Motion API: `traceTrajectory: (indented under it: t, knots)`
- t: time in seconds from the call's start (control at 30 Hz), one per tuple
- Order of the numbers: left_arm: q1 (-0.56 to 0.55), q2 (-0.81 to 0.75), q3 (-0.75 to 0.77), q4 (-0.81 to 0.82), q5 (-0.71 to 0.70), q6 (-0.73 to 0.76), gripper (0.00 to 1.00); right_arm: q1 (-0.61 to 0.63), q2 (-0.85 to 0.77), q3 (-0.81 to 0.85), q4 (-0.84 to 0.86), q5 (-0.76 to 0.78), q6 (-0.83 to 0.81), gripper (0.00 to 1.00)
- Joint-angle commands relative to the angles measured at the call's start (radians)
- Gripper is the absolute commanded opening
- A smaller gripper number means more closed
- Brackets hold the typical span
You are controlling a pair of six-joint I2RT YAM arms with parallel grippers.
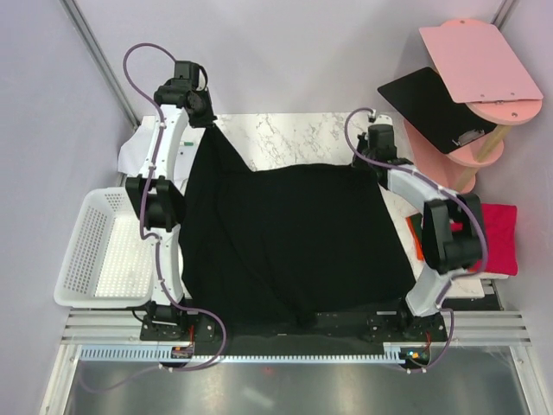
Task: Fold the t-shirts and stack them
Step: Flatten out the tshirt, then fold the flattened tshirt in 1/3 of the way
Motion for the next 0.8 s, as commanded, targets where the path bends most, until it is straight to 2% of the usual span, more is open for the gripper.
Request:
traceTrajectory:
  t: [0.0,0.13,0.3,0.43,0.6,0.77]
  knots:
    - [0.002,0.052,0.133,0.063,0.045,-0.018,0.02,-0.009,0.177,0.264,0.045,0.046,-0.032,0.00]
    - [0.002,0.060,0.127,0.106,0.062,-0.027,0.02,-0.035,0.243,0.396,0.013,0.091,-0.015,0.00]
    - [0.012,0.017,0.133,0.137,0.036,-0.027,0.02,-0.072,0.252,0.418,0.016,0.114,0.011,0.00]
    - [0.017,-0.023,0.106,0.132,0.016,-0.023,0.02,-0.085,0.228,0.373,0.024,0.147,0.037,0.00]
    - [0.015,-0.104,-0.070,0.120,0.083,-0.030,0.02,-0.090,0.179,0.306,0.034,0.140,0.039,0.00]
    - [0.015,-0.250,-0.311,0.119,0.138,-0.050,0.02,-0.093,0.142,0.272,0.001,0.083,0.037,0.00]
